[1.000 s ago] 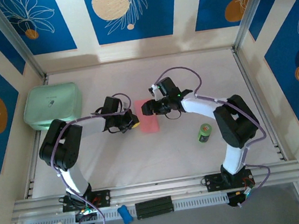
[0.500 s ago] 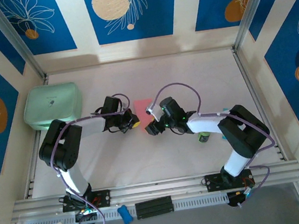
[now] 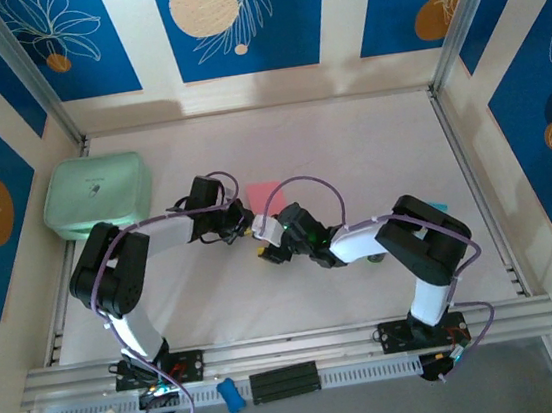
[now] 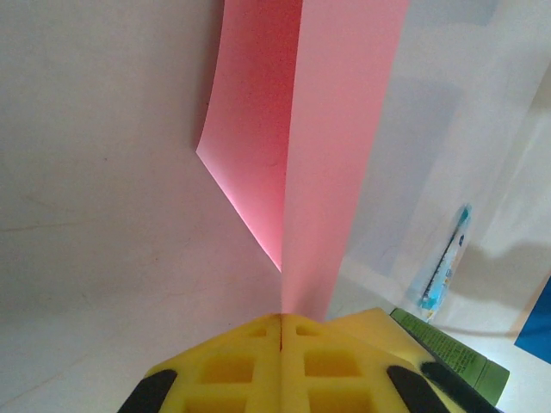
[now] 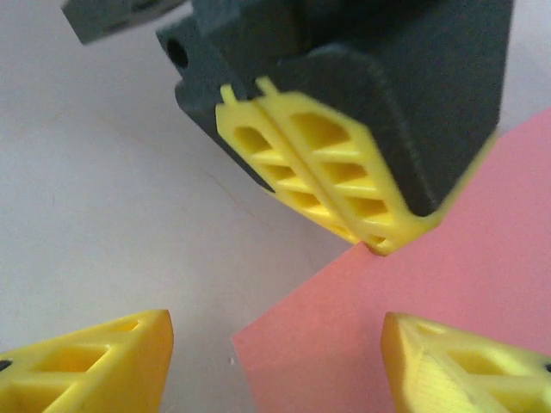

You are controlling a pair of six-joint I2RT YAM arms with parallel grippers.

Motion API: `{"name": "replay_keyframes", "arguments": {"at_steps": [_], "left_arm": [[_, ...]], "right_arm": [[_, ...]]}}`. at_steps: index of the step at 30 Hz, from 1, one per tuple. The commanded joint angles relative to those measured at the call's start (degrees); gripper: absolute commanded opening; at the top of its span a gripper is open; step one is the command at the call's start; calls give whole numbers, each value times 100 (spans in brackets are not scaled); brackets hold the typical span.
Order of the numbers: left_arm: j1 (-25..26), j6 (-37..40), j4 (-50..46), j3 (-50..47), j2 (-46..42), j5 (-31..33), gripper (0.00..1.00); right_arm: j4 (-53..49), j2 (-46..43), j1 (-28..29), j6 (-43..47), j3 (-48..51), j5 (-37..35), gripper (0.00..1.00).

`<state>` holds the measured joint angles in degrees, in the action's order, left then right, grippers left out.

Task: Fold a paper plane with a square sheet of paper (pick it up from the middle)
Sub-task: Third fold the triangle at the center of the table.

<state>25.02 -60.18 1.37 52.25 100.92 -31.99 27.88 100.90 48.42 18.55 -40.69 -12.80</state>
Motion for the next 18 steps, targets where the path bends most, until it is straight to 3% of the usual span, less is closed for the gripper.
{"name": "replay_keyframes", "arguments": {"at_steps": [1, 18], "left_arm": [[12, -71, 7, 31, -151, -98, 0], [12, -30, -172, 31, -191, 139, 0]], "right_arm": [[608, 106, 38, 158, 64, -512, 65], [907, -26, 184, 420, 274, -817, 42]]}}
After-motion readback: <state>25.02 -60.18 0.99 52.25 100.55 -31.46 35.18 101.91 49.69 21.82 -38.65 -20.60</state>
